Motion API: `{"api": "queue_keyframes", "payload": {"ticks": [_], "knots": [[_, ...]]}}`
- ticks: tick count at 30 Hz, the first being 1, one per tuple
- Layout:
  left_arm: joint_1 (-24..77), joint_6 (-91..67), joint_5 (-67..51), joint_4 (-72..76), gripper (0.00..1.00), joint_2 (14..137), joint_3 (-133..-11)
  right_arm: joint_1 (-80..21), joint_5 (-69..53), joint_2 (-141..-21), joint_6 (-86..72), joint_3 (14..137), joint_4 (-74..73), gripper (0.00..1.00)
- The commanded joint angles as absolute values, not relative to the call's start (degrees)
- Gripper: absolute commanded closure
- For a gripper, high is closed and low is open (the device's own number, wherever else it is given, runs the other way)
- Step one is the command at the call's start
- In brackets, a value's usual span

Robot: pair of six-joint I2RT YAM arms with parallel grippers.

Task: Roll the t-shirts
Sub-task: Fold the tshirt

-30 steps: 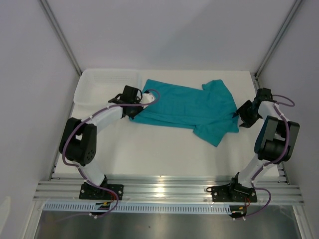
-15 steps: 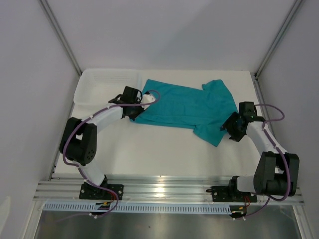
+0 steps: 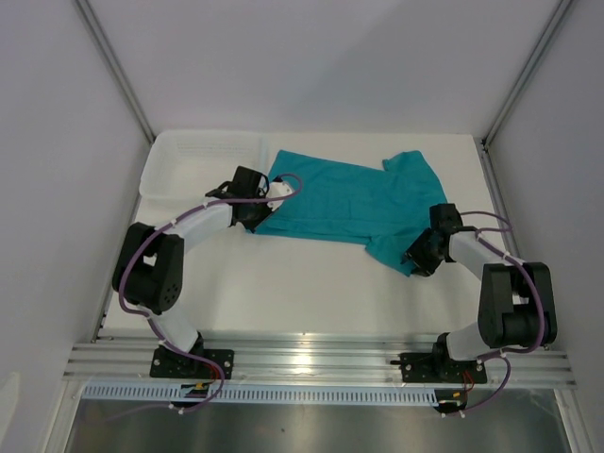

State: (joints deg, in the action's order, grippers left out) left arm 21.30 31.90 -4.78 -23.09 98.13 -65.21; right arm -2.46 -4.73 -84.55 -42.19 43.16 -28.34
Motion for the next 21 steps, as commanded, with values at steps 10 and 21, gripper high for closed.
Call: {"api": "queue_keyframes", "payload": {"ticks": [10,21], "knots": [[21.2,31.5,-5.5,-22.5,0.99,92.8,-63.0,-2.7,-3.4,-82.6,-43.8,39.3,-27.0,1.0],[21.2,33.1,-7.4,-23.4,1.0,83.5,-54.3,-9.1,3.1,-58.0,-48.9,41.2,-45.6,1.0]]}}
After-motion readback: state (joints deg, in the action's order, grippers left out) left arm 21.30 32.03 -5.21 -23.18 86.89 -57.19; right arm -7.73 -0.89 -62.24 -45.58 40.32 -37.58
